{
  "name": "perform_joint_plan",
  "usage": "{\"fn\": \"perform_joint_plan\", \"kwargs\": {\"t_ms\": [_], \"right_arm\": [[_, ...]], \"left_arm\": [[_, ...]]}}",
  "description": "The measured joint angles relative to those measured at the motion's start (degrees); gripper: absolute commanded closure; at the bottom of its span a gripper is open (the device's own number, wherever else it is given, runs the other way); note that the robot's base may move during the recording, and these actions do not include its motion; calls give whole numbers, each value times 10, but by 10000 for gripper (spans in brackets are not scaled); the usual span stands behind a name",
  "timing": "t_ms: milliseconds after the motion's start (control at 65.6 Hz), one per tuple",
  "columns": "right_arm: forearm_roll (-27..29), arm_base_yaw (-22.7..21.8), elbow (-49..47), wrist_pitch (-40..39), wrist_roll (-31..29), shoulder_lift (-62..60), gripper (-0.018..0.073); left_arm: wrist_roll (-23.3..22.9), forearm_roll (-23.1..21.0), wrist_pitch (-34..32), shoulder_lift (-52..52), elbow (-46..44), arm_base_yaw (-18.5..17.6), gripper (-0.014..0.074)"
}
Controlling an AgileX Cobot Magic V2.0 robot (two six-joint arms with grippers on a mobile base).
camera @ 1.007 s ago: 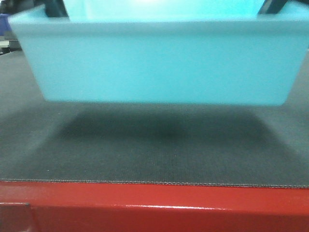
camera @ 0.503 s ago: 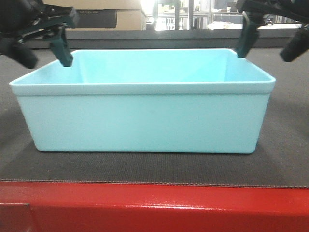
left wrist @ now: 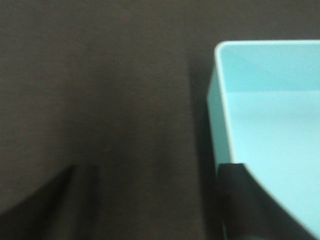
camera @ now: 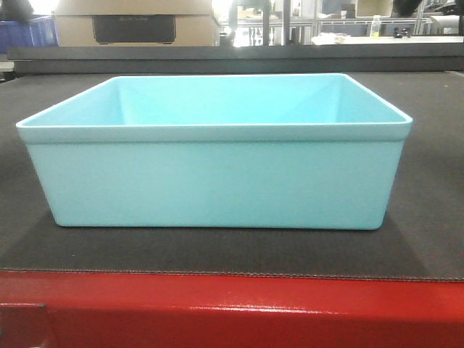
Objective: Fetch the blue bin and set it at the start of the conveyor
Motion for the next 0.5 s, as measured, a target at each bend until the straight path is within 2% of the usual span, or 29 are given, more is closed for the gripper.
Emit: {"fn": "perform_joint_plan", "kwargs": {"t_ms": [107, 275, 397, 503], "right_arm": [[-6, -11, 4, 5, -1, -21, 725], [-9, -51, 50, 1, -1, -51, 720], [-13, -80, 122, -16, 0, -80, 720], [-17, -88, 192, -45, 0, -121, 720]], "left_arm": [[0, 12, 0, -42, 35, 17, 712], [1, 25, -17, -102, 112, 28, 707], [1, 27, -53, -154, 187, 28, 707], [1, 27, -88, -210, 251, 28, 707]]}}
